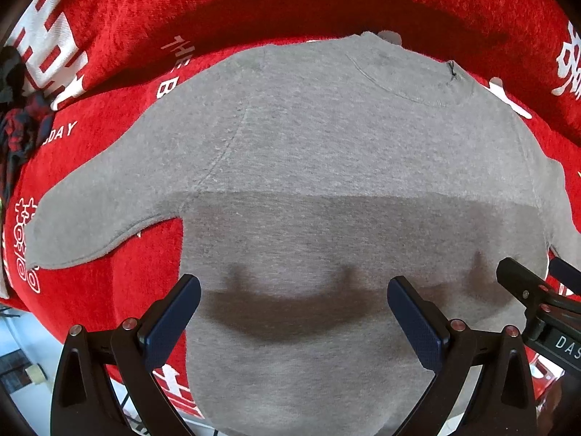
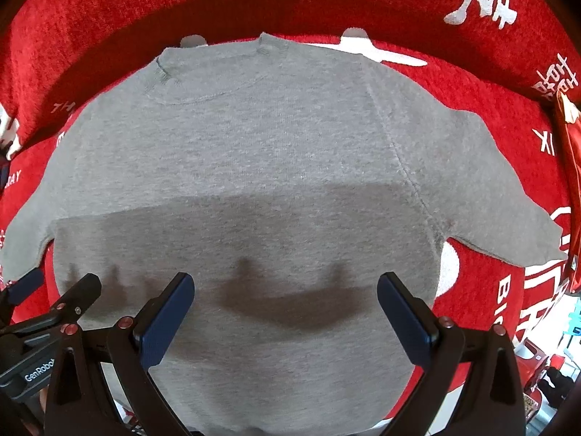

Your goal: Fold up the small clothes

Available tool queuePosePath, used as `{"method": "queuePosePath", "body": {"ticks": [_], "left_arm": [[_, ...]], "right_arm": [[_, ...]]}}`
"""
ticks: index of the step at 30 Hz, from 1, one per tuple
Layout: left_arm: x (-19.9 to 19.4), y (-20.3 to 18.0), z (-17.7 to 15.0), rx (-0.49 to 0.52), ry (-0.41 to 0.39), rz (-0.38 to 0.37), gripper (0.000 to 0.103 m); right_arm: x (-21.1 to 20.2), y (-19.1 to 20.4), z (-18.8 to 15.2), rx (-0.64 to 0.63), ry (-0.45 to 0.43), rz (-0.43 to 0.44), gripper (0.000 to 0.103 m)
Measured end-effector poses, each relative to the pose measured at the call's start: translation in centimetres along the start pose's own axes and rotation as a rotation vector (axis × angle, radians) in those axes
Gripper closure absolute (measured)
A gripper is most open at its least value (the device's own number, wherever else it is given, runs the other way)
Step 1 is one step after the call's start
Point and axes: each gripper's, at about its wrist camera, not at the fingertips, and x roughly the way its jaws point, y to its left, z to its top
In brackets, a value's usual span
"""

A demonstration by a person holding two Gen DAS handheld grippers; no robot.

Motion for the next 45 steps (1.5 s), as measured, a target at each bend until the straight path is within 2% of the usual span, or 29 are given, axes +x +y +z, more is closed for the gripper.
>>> {"method": "queuePosePath", "body": {"ticks": [7, 11, 20, 25, 29, 33, 35, 39, 42, 45], "left_arm": [[0.1, 0.4, -0.1, -0.004, -0.002, -0.001, 0.000], [0.0, 0.7, -0.2, -0.009, -0.027, -0.025, 0.000], [-0.1, 1.2, -0.3, -0.022, -0.031, -0.053, 0.000], [-0.1, 3.2, -0.4, -0.059, -0.046, -0.075, 0.000], [0.2, 7.7, -1.0, -0.152, -0.074, -0.105, 0.000], [0.9, 13.6, -2.3, -0.280, -0.117, -0.126, 0.000], [1.5, 16.8, -3.2, -0.353, -0.146, -0.160, 0.000], [4.2, 22.3, -4.7, -0.506, -0.165, -0.275, 0.000], [6.8, 24.4, -4.9, -0.598, -0.135, -0.370, 0.000], [8.6, 26.3, -5.1, -0.698, -0.156, -0.487, 0.000]], "right_arm": [[-0.3, 0.1, -0.4, 0.000, -0.008, -0.007, 0.002], [-0.7, 0.3, -0.6, -0.002, -0.010, -0.013, 0.002], [-0.8, 0.9, -0.7, -0.014, -0.011, -0.031, 0.002], [-0.9, 1.8, -0.7, -0.035, -0.013, -0.039, 0.002], [-1.0, 3.3, -0.8, -0.058, -0.019, -0.032, 0.002], [-1.1, 5.4, -1.1, -0.095, -0.026, -0.015, 0.002], [-1.0, 6.6, -1.3, -0.118, -0.026, -0.008, 0.002], [-0.8, 9.0, -1.9, -0.159, -0.023, 0.007, 0.002], [-0.7, 10.6, -2.4, -0.185, -0.019, 0.016, 0.002], [-0.4, 12.1, -3.0, -0.212, -0.013, 0.023, 0.002]]}}
